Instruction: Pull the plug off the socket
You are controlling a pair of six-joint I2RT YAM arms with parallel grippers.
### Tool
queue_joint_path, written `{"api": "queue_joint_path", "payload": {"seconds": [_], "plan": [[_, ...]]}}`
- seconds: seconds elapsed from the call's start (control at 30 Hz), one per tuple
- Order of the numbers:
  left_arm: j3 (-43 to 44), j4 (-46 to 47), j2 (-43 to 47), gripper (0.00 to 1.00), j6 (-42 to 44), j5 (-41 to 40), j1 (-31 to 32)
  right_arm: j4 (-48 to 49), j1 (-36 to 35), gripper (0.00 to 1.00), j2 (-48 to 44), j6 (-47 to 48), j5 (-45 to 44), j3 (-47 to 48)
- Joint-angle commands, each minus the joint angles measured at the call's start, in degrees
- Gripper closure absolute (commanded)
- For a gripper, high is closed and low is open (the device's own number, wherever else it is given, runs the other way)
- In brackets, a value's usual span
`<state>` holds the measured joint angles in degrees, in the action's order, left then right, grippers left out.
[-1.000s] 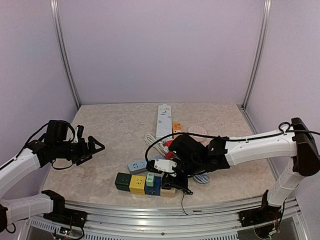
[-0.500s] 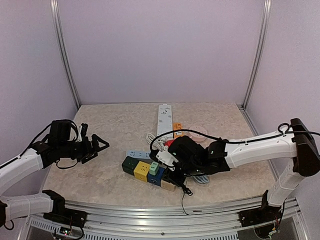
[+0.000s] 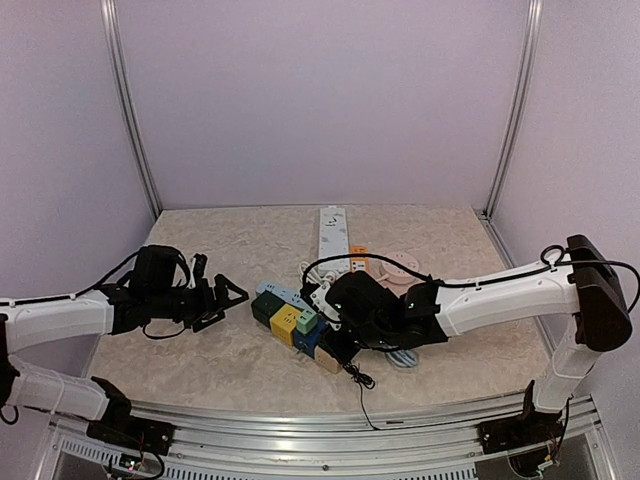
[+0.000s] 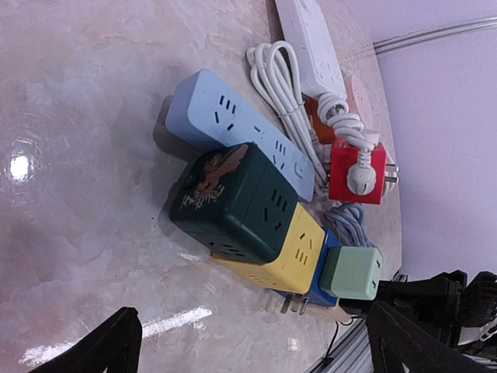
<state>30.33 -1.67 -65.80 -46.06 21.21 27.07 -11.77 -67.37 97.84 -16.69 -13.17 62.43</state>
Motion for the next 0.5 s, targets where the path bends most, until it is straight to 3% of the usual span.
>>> {"api": "queue_joint_path", "payload": {"seconds": [0.0, 0.17, 0.47], "plan": [[-0.6, 7.6, -2.6, 0.02, -4.3, -3.6, 2.8, 5.2, 0.8, 1.0, 0.5, -0.4, -2.8, 1.2], [-1.1, 13.3, -7.6, 0.12, -8.8, -5.1, 5.5, 7.7, 0.8, 1.0, 0.8, 0.4, 1.0, 0.6], [0.0, 14.0, -13.7, 0.17, -11.1, -6.7, 7.7, 9.3, 0.8, 1.0, 1.6, -2.1, 3.0, 0.5]]}}
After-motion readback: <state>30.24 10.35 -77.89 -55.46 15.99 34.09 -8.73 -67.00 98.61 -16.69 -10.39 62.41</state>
